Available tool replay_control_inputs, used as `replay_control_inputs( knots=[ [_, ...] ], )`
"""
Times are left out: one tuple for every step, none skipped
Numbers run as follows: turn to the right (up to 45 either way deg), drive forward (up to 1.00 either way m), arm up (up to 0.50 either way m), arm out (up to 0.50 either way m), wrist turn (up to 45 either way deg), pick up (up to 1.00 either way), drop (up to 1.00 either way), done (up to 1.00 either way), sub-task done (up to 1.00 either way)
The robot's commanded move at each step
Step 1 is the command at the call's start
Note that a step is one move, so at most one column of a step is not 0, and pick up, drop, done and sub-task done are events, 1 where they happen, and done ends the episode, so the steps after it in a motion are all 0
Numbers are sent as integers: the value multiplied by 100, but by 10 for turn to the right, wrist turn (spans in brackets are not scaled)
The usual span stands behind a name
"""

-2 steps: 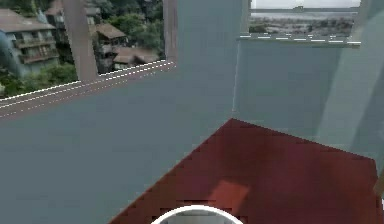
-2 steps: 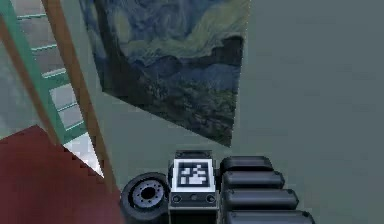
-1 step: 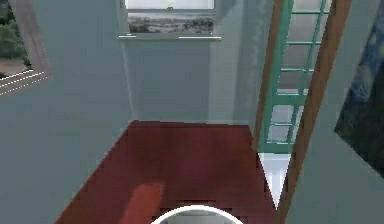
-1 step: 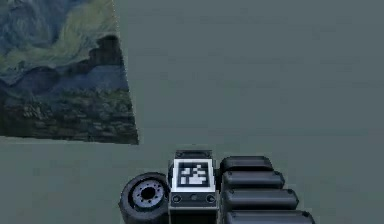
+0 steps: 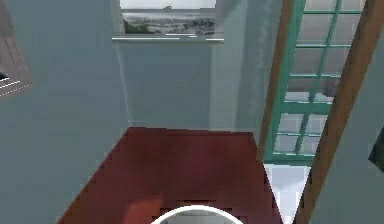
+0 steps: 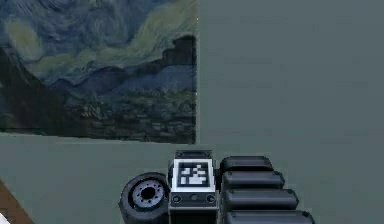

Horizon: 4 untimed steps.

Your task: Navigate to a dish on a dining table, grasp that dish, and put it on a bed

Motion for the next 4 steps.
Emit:
replay_control_inputs(
  knots=[
    [90,0,0,0,0,0,0,0,0],
    [0,75,0,0,0,0,0,0,0],
    [150,0,0,0,0,0,0,0,0],
    [0,30,0,0,0,0,0,0,0]
  ],
)
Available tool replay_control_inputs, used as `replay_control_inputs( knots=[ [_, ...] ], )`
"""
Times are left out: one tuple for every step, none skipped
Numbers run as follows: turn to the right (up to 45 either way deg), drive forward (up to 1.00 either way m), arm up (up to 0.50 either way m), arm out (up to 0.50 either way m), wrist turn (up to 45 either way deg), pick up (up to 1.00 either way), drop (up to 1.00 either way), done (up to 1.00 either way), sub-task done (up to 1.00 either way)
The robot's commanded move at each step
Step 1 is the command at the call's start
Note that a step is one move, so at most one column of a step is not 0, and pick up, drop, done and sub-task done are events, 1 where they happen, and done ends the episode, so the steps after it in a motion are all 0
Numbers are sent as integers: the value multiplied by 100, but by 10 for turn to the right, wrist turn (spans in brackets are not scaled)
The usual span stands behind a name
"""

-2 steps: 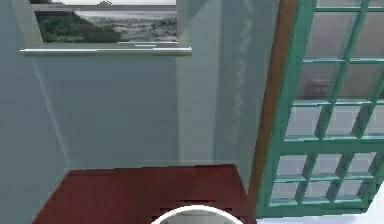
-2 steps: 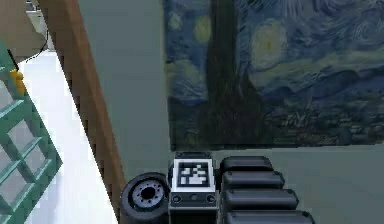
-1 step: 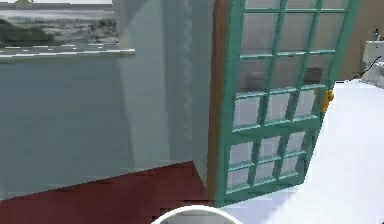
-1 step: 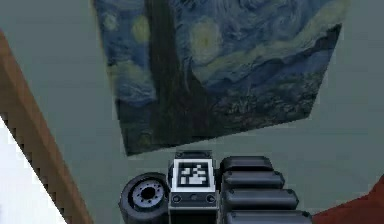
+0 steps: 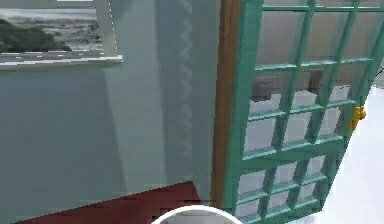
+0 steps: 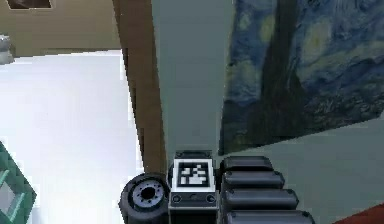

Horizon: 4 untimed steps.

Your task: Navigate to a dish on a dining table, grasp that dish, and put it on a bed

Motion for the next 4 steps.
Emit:
replay_control_inputs(
  knots=[
    [150,0,0,0,0,0,0,0,0],
    [0,55,0,0,0,0,0,0,0],
    [450,0,0,0,0,0,0,0,0],
    [90,0,0,0,0,0,0,0,0]
  ],
)
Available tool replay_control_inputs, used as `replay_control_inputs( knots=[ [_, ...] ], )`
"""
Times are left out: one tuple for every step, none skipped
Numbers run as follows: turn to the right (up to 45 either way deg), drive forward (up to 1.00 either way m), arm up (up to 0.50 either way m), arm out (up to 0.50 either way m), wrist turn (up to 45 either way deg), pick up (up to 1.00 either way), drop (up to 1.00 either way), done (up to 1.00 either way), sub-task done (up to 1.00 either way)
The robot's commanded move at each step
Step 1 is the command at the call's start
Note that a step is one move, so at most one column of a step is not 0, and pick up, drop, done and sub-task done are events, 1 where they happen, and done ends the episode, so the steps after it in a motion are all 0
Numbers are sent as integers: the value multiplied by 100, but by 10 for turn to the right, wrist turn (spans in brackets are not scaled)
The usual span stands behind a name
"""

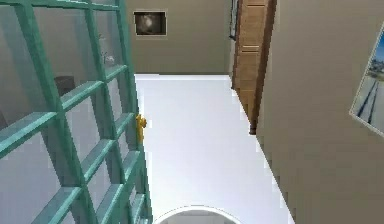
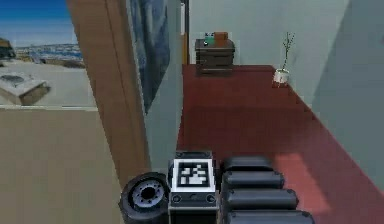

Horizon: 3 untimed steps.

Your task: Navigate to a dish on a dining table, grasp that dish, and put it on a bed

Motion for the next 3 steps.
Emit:
replay_control_inputs(
  knots=[
    [0,45,0,0,0,0,0,0,0],
    [120,0,0,0,0,0,0,0,0],
    [0,100,0,0,0,0,0,0,0]
  ],
)
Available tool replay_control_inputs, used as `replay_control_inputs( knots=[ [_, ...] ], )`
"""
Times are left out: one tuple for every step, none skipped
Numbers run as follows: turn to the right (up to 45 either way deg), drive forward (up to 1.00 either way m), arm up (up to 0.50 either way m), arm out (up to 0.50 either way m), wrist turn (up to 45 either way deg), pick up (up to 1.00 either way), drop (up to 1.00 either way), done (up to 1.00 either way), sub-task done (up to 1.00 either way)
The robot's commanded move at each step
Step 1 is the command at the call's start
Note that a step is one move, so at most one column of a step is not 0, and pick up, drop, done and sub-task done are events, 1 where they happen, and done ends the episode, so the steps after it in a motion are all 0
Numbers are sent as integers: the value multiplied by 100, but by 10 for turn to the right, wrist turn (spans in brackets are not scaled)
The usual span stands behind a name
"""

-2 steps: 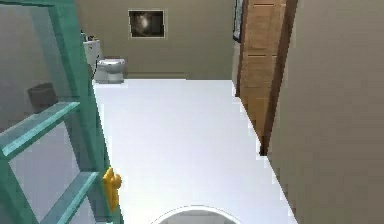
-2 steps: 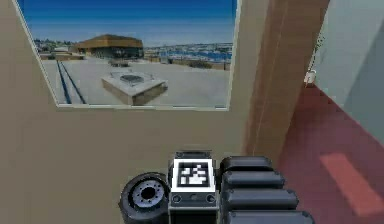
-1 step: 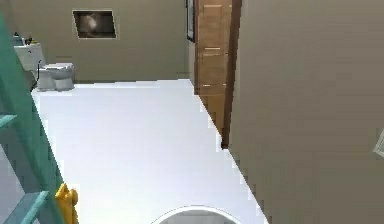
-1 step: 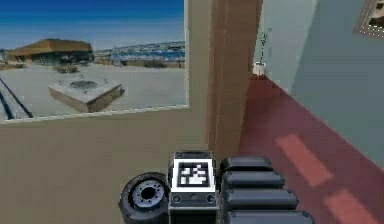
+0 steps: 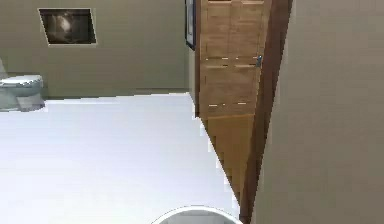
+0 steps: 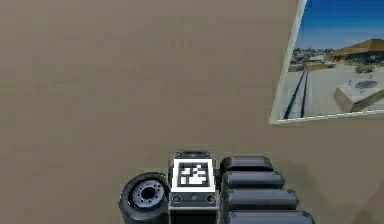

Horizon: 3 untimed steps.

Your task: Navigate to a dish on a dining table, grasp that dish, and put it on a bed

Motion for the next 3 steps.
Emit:
replay_control_inputs(
  knots=[
    [0,100,0,0,0,0,0,0,0],
    [0,10,0,0,0,0,0,0,0],
    [-450,0,0,0,0,0,0,0,0]
  ],
)
